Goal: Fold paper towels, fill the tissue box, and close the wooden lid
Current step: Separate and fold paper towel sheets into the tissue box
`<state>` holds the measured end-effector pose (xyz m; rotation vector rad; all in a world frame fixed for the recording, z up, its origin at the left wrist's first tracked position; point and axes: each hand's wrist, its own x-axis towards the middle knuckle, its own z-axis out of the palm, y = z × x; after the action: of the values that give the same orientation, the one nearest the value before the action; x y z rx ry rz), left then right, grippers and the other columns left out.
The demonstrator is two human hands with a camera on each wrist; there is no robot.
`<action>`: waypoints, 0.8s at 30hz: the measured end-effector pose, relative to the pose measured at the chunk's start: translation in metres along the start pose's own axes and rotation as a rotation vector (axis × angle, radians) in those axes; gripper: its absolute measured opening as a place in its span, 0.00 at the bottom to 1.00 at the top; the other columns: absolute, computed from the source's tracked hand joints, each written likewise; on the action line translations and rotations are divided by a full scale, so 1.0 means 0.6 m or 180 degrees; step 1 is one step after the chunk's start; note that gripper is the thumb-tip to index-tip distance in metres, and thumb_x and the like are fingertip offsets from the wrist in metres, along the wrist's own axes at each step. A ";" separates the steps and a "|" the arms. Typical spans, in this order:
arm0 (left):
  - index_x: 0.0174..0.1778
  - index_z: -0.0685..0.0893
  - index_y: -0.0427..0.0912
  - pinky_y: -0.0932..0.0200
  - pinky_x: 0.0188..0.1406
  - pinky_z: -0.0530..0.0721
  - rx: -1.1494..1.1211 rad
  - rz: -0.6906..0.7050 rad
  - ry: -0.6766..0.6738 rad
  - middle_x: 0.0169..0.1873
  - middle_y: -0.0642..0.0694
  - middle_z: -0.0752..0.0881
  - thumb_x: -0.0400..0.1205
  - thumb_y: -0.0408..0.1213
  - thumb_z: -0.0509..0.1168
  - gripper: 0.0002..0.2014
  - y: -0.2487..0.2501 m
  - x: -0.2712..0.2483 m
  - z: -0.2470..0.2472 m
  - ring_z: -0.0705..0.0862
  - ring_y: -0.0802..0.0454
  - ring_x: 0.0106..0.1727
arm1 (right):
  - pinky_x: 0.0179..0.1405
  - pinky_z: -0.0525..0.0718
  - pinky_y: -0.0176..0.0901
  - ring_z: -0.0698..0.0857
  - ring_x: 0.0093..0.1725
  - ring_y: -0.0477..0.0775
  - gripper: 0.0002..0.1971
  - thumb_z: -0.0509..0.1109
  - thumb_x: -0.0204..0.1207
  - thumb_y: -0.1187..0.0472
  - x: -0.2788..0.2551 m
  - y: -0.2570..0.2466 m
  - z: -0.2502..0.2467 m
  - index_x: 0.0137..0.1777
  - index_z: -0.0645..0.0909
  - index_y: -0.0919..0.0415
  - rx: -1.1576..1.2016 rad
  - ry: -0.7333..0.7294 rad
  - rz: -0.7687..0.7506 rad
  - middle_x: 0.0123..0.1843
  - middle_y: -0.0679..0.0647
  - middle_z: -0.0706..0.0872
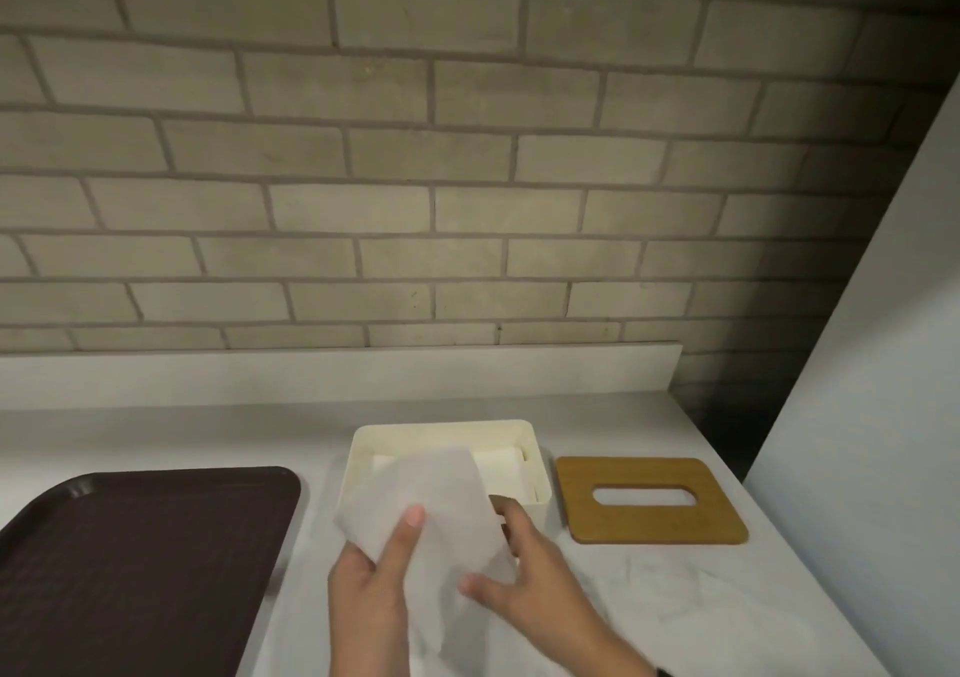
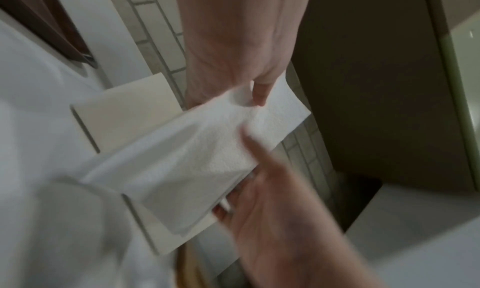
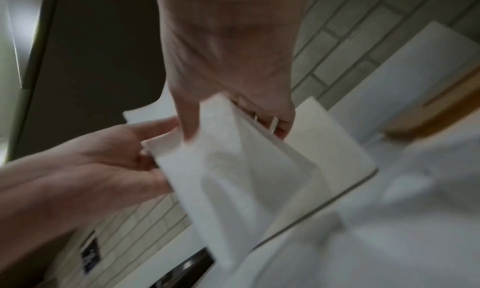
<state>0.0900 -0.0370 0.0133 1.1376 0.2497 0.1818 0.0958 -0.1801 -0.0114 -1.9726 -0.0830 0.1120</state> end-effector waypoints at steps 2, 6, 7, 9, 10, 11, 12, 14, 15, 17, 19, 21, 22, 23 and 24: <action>0.49 0.87 0.44 0.57 0.44 0.86 -0.0178 0.0086 0.0038 0.42 0.52 0.93 0.76 0.34 0.72 0.07 0.017 0.021 -0.005 0.91 0.58 0.44 | 0.51 0.84 0.33 0.87 0.53 0.45 0.25 0.77 0.69 0.63 0.010 -0.006 -0.029 0.55 0.72 0.35 -0.0105 -0.0016 0.0153 0.53 0.47 0.88; 0.54 0.85 0.46 0.49 0.57 0.81 0.0444 0.0359 0.0286 0.48 0.50 0.90 0.77 0.30 0.72 0.11 0.045 0.070 -0.011 0.88 0.49 0.51 | 0.39 0.86 0.36 0.87 0.46 0.50 0.24 0.74 0.71 0.70 0.054 -0.038 -0.089 0.58 0.74 0.44 0.0294 0.0617 0.0083 0.50 0.55 0.87; 0.53 0.83 0.46 0.47 0.55 0.83 0.0773 0.0431 0.0291 0.47 0.50 0.89 0.77 0.31 0.72 0.11 0.045 0.084 -0.012 0.87 0.48 0.49 | 0.35 0.85 0.35 0.87 0.42 0.51 0.23 0.73 0.73 0.71 0.070 -0.050 -0.098 0.61 0.73 0.47 0.0314 0.0759 0.0106 0.48 0.56 0.88; 0.57 0.79 0.45 0.44 0.51 0.86 0.1516 0.0450 0.0315 0.43 0.49 0.87 0.76 0.31 0.73 0.15 0.043 0.115 -0.013 0.86 0.47 0.45 | 0.34 0.84 0.37 0.85 0.39 0.54 0.24 0.71 0.75 0.69 0.108 -0.058 -0.109 0.67 0.70 0.51 0.0015 0.0909 0.0093 0.44 0.58 0.88; 0.59 0.76 0.45 0.44 0.49 0.86 0.1801 0.0433 0.0282 0.40 0.50 0.85 0.76 0.30 0.72 0.18 0.042 0.129 -0.011 0.85 0.46 0.44 | 0.32 0.82 0.35 0.84 0.38 0.54 0.24 0.69 0.76 0.69 0.127 -0.059 -0.111 0.68 0.69 0.53 -0.0233 0.0934 0.0083 0.41 0.57 0.87; 0.60 0.75 0.46 0.44 0.48 0.87 0.2070 0.0410 0.0215 0.38 0.50 0.85 0.76 0.29 0.72 0.20 0.038 0.144 -0.011 0.85 0.44 0.43 | 0.28 0.78 0.31 0.82 0.35 0.51 0.24 0.68 0.76 0.68 0.145 -0.057 -0.109 0.70 0.68 0.54 -0.0534 0.0915 0.0092 0.37 0.54 0.84; 0.61 0.74 0.46 0.46 0.46 0.86 0.2360 0.0393 0.0123 0.39 0.48 0.85 0.76 0.27 0.70 0.21 0.032 0.158 -0.010 0.85 0.42 0.43 | 0.23 0.73 0.28 0.79 0.32 0.47 0.25 0.67 0.76 0.68 0.160 -0.053 -0.105 0.71 0.67 0.54 -0.0819 0.0860 0.0126 0.34 0.52 0.81; 0.66 0.73 0.43 0.54 0.39 0.82 0.2968 0.0446 -0.0066 0.44 0.43 0.86 0.76 0.23 0.65 0.23 0.021 0.179 -0.007 0.83 0.42 0.42 | 0.21 0.69 0.28 0.75 0.31 0.43 0.25 0.64 0.76 0.70 0.183 -0.046 -0.091 0.73 0.66 0.55 -0.1206 0.0725 0.0202 0.32 0.49 0.75; 0.68 0.72 0.42 0.56 0.38 0.79 0.3210 0.0517 -0.0163 0.45 0.41 0.85 0.76 0.21 0.62 0.24 0.016 0.188 -0.006 0.82 0.43 0.42 | 0.23 0.69 0.28 0.75 0.32 0.44 0.26 0.63 0.76 0.71 0.190 -0.043 -0.084 0.73 0.65 0.55 -0.1323 0.0650 0.0242 0.34 0.49 0.74; 0.71 0.71 0.41 0.57 0.36 0.76 0.3711 0.0638 -0.0336 0.44 0.40 0.84 0.76 0.19 0.58 0.27 0.008 0.201 -0.004 0.82 0.41 0.41 | 0.31 0.76 0.36 0.77 0.37 0.50 0.28 0.60 0.76 0.73 0.202 -0.035 -0.071 0.74 0.63 0.56 -0.1598 0.0505 0.0305 0.40 0.51 0.76; 0.74 0.68 0.40 0.57 0.37 0.75 0.4234 0.0720 -0.0462 0.45 0.39 0.84 0.76 0.18 0.54 0.29 0.001 0.210 -0.006 0.84 0.39 0.45 | 0.33 0.78 0.41 0.77 0.36 0.52 0.30 0.58 0.75 0.75 0.210 -0.023 -0.061 0.76 0.61 0.56 -0.1914 0.0376 0.0321 0.39 0.53 0.76; 0.75 0.66 0.39 0.57 0.38 0.75 0.4699 0.0762 -0.0572 0.49 0.39 0.84 0.77 0.18 0.52 0.29 -0.001 0.211 -0.003 0.84 0.40 0.47 | 0.26 0.74 0.40 0.76 0.31 0.51 0.33 0.57 0.75 0.76 0.213 -0.018 -0.054 0.78 0.57 0.55 -0.2141 0.0222 0.0414 0.38 0.54 0.76; 0.76 0.65 0.38 0.57 0.41 0.77 0.4920 0.0804 -0.0608 0.54 0.39 0.83 0.77 0.18 0.53 0.29 -0.002 0.209 0.000 0.84 0.42 0.51 | 0.26 0.74 0.40 0.77 0.33 0.52 0.35 0.57 0.75 0.76 0.211 -0.017 -0.052 0.80 0.54 0.55 -0.2290 0.0140 0.0461 0.41 0.56 0.78; 0.78 0.62 0.38 0.57 0.46 0.80 0.5157 0.0864 -0.0643 0.63 0.39 0.79 0.77 0.18 0.54 0.31 -0.004 0.206 0.006 0.83 0.43 0.57 | 0.29 0.77 0.41 0.79 0.36 0.54 0.36 0.58 0.75 0.76 0.208 -0.020 -0.049 0.81 0.52 0.56 -0.2511 0.0096 0.0445 0.46 0.59 0.80; 0.79 0.58 0.39 0.58 0.52 0.80 0.5423 0.0988 -0.0670 0.72 0.39 0.72 0.77 0.19 0.56 0.33 -0.004 0.203 0.013 0.80 0.44 0.63 | 0.37 0.81 0.43 0.81 0.43 0.56 0.36 0.59 0.74 0.75 0.204 -0.024 -0.048 0.81 0.52 0.58 -0.2781 0.0113 0.0349 0.52 0.61 0.81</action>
<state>0.2087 -0.0122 0.0013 2.8742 -0.0293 0.0893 0.2207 -0.1872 0.0079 -2.8519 0.0056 0.1237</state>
